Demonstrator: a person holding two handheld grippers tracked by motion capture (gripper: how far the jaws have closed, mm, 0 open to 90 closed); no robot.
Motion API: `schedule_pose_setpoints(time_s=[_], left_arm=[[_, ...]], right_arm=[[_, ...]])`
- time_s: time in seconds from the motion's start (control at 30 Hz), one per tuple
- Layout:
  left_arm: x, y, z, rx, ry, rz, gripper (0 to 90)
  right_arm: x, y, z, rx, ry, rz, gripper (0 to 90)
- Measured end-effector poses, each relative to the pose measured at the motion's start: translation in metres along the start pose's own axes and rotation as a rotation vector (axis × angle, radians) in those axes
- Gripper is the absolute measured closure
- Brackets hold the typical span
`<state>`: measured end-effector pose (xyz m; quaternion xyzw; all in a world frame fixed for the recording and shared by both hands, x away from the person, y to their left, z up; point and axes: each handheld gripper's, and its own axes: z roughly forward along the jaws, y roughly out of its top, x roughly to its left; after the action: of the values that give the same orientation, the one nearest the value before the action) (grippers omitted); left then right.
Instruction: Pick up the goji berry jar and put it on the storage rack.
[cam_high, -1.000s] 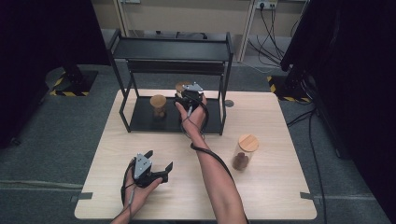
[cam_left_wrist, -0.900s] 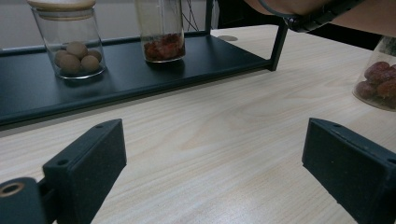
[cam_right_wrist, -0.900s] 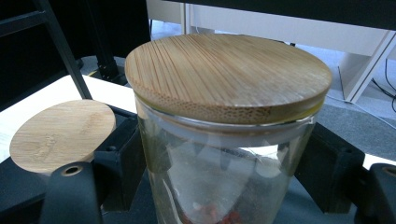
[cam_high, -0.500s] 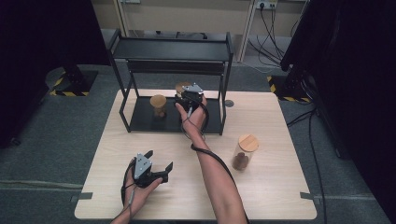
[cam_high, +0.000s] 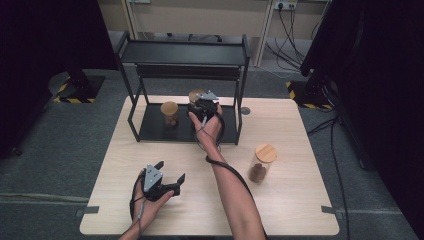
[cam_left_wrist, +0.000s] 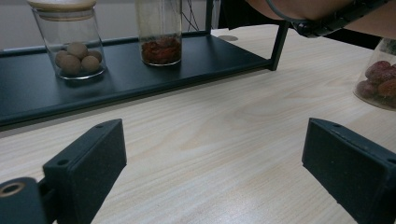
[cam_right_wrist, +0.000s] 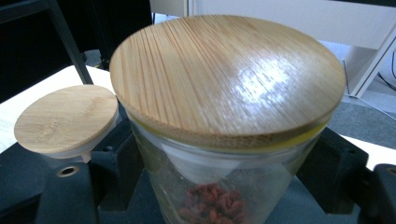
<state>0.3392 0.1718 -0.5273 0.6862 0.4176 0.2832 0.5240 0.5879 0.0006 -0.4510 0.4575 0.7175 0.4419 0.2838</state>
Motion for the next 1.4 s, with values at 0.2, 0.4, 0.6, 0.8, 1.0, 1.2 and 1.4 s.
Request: schedule_pose_setpoints(time_s=[0.2,0.4,0.6,0.8,1.0,1.2,1.4], left_arm=[[0.000,0.000,0.000,0.002,0.000,0.000,5.7],[0.000,0.000,0.000,0.002,-0.001,-0.002,5.7],[0.000,0.000,0.000,0.002,0.000,-0.001,5.7],[0.000,0.000,0.000,0.002,0.000,0.001,5.7],[0.000,0.000,0.000,0.002,0.000,0.000,5.7],[0.000,0.000,0.000,0.002,0.001,0.000,5.7],[0.000,0.000,0.000,0.002,0.001,0.001,5.7]], right_arm=[[-0.002,-0.001,0.001,0.023,0.012,0.016,11.5],[-0.004,-0.005,0.001,0.036,0.044,0.022,4.0],[-0.004,-0.005,-0.003,0.032,0.049,0.016,3.3],[-0.003,-0.005,-0.009,0.046,0.056,0.015,3.1],[-0.003,-0.009,-0.015,0.052,0.067,0.011,3.0],[-0.005,-0.011,-0.020,0.064,0.079,0.011,3.0],[-0.003,-0.016,-0.026,0.076,0.091,0.000,2.9]])
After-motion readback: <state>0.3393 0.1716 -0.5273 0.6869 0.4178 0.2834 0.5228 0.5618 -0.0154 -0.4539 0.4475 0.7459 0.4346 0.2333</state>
